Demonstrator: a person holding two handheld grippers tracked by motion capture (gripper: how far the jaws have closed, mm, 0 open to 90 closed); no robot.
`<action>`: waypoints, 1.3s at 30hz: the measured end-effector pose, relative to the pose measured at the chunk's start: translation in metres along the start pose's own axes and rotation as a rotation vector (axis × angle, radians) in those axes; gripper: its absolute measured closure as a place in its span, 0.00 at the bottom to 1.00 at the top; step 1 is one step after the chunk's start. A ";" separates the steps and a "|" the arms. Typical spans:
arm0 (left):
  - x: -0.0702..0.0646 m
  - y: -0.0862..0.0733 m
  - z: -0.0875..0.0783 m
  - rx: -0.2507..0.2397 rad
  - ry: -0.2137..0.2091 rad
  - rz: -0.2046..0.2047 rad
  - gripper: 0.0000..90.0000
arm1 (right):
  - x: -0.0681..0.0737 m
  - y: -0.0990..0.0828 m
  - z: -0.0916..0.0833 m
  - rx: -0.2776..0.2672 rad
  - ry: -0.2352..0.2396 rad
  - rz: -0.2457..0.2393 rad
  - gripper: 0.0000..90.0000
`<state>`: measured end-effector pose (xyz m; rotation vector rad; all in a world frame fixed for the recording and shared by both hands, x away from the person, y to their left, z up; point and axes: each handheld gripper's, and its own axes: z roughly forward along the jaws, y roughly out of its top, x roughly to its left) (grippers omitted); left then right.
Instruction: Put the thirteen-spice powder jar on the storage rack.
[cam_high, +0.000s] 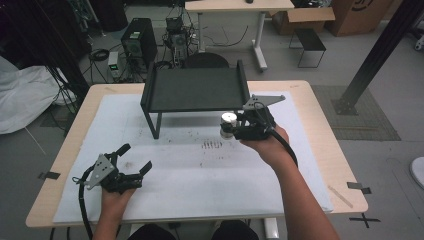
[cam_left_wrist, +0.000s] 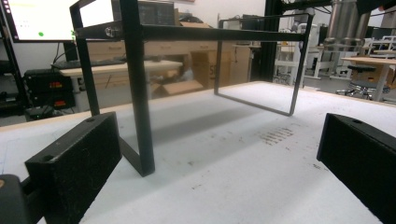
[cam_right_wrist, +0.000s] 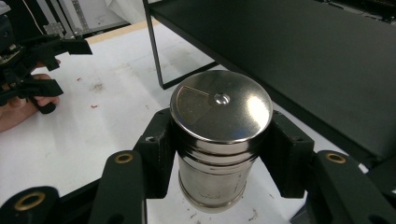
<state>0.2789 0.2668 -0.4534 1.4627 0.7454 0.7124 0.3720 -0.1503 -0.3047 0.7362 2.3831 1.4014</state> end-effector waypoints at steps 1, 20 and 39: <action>0.000 0.000 0.000 -0.001 0.000 -0.001 0.00 | 0.000 0.002 0.000 0.001 -0.001 0.000 0.55; 0.000 0.000 0.000 -0.002 0.000 0.000 0.00 | -0.010 0.028 0.009 -0.027 -0.025 0.028 0.55; 0.000 0.000 0.000 -0.003 0.001 0.000 0.00 | -0.026 0.049 0.024 -0.042 -0.081 0.051 0.55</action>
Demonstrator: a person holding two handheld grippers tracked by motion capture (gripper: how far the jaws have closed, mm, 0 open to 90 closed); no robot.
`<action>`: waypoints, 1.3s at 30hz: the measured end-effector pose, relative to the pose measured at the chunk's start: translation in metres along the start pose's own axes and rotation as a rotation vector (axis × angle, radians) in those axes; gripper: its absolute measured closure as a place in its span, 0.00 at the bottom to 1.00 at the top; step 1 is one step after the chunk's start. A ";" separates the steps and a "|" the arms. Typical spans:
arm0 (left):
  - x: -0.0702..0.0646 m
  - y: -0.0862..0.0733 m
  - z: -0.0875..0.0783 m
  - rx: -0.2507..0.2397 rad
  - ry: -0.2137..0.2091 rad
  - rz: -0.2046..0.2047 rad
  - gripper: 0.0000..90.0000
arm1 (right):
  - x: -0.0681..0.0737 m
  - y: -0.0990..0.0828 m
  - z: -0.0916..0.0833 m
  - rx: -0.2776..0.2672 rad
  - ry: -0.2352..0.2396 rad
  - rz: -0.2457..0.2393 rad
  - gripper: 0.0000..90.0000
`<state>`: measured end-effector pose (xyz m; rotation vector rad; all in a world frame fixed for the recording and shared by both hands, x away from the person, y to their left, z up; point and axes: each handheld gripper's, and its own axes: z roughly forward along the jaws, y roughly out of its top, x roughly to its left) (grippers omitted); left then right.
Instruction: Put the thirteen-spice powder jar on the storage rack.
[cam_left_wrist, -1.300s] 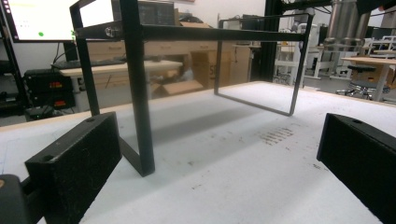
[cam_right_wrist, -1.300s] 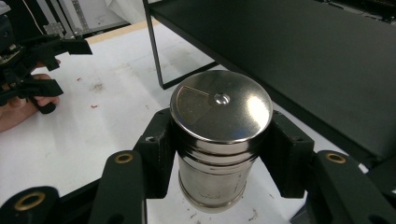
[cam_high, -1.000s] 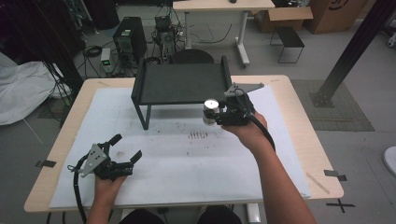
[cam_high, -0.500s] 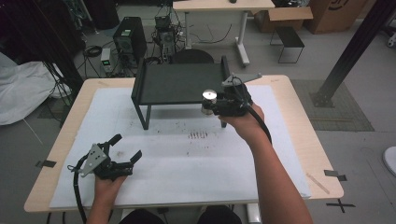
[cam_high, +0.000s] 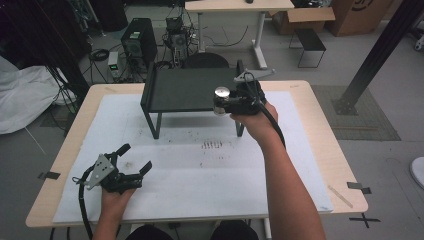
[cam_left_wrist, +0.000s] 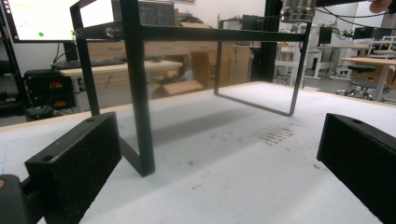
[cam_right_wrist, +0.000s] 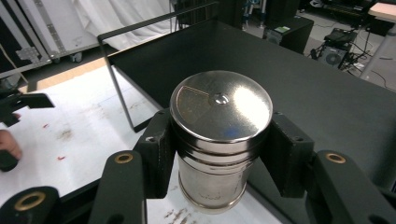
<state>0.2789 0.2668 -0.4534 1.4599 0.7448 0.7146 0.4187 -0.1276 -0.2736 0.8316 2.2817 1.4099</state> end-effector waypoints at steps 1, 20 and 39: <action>0.000 0.000 0.000 0.000 -0.001 0.000 0.00 | -0.001 0.001 0.002 0.001 -0.004 0.003 0.55; 0.000 0.000 0.000 -0.003 0.000 -0.001 0.00 | -0.016 0.015 0.032 0.026 -0.099 0.061 0.55; 0.000 0.000 0.000 0.000 -0.001 -0.003 0.00 | -0.018 0.015 0.045 0.041 -0.115 0.066 0.55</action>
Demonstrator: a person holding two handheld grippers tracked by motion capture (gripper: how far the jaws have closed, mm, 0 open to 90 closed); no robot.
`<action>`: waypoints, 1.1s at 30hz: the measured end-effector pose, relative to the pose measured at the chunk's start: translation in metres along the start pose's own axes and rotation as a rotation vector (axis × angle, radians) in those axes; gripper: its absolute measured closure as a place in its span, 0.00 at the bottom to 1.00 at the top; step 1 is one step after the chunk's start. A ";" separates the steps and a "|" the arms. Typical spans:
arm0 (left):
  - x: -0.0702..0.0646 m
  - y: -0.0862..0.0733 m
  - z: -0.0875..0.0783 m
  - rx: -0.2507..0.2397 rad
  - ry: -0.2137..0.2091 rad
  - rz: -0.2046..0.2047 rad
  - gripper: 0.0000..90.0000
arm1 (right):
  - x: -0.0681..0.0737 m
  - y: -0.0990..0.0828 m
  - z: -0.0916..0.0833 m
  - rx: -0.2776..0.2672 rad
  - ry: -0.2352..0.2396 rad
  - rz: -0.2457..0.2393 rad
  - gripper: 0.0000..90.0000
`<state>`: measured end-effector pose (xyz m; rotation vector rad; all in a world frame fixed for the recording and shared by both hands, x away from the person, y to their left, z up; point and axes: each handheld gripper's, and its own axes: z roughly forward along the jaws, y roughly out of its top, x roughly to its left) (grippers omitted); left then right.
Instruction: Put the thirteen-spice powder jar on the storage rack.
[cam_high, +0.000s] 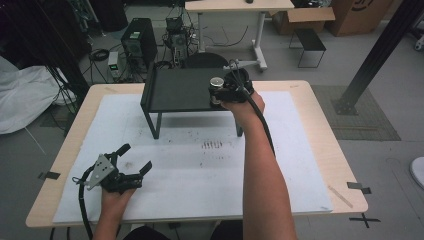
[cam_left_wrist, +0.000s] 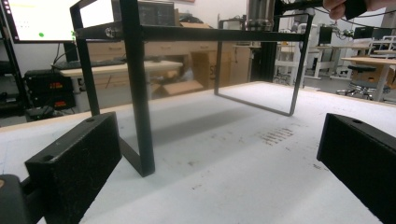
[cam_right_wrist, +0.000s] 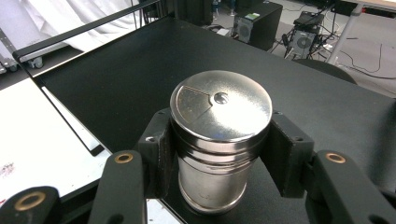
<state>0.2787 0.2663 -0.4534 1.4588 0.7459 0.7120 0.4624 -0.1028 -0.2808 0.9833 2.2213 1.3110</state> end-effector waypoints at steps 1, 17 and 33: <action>0.000 0.000 0.000 0.000 0.000 0.000 0.00 | 0.000 0.000 0.000 0.001 0.000 -0.003 0.55; 0.000 0.000 0.000 0.000 0.001 0.001 0.00 | 0.005 0.001 -0.004 -0.023 0.000 0.012 0.43; 0.000 0.000 0.000 -0.001 0.000 0.001 0.00 | 0.005 -0.004 -0.031 -0.108 0.009 0.019 0.34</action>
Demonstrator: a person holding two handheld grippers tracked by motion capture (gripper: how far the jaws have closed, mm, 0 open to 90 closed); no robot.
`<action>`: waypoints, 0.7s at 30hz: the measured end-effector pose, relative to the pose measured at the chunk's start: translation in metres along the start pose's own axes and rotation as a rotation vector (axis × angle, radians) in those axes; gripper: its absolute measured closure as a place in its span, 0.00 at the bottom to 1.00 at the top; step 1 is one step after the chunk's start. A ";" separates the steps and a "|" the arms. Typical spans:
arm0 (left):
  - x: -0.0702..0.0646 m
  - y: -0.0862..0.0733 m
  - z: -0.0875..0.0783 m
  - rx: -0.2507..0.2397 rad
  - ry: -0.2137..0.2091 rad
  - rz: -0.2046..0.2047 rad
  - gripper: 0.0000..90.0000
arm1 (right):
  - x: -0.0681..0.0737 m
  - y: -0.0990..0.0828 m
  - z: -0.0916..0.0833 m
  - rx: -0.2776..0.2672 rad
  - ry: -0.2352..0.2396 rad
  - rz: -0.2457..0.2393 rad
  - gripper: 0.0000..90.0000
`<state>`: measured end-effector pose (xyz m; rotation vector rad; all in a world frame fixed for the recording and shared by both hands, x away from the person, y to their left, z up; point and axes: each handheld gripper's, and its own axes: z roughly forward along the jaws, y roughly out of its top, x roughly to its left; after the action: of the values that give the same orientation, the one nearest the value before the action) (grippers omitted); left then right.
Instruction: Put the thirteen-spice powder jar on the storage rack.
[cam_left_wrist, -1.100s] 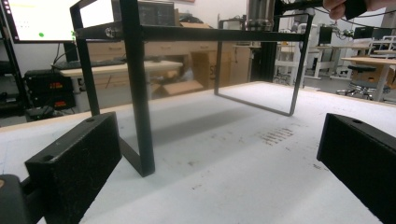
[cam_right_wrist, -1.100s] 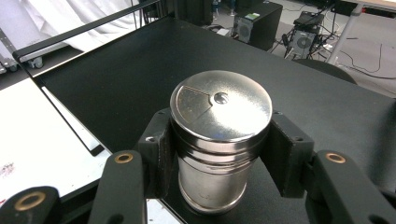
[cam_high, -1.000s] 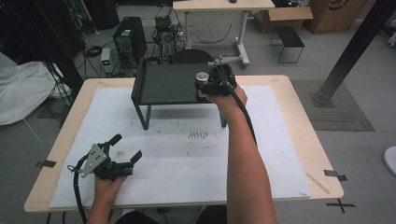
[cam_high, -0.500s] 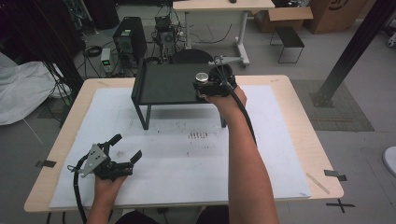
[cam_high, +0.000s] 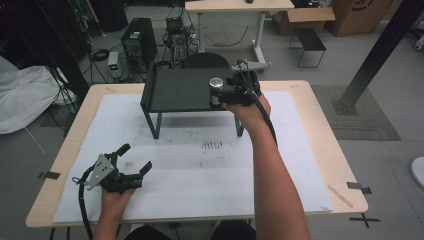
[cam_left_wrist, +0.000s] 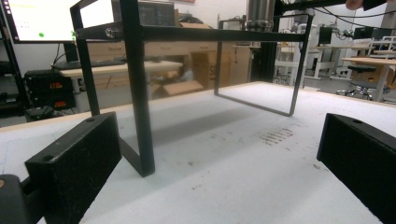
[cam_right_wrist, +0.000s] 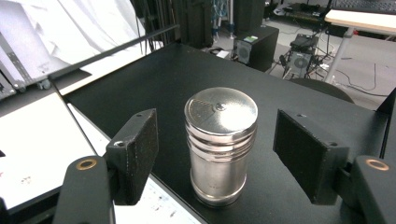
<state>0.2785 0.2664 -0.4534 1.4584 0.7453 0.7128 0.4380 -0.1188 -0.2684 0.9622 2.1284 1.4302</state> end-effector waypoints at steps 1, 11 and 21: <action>0.000 0.000 0.000 0.000 0.000 0.000 0.00 | 0.000 0.000 -0.001 -0.006 0.000 0.003 0.33; 0.000 0.000 0.000 -0.002 0.000 0.001 0.00 | -0.001 -0.013 -0.021 -0.096 0.028 0.031 0.23; 0.000 0.000 0.000 0.001 0.000 0.003 0.00 | -0.003 -0.028 -0.046 -0.158 0.049 0.037 0.18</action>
<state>0.2787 0.2666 -0.4535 1.4605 0.7440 0.7146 0.4011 -0.1569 -0.2759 0.9201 2.0052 1.6281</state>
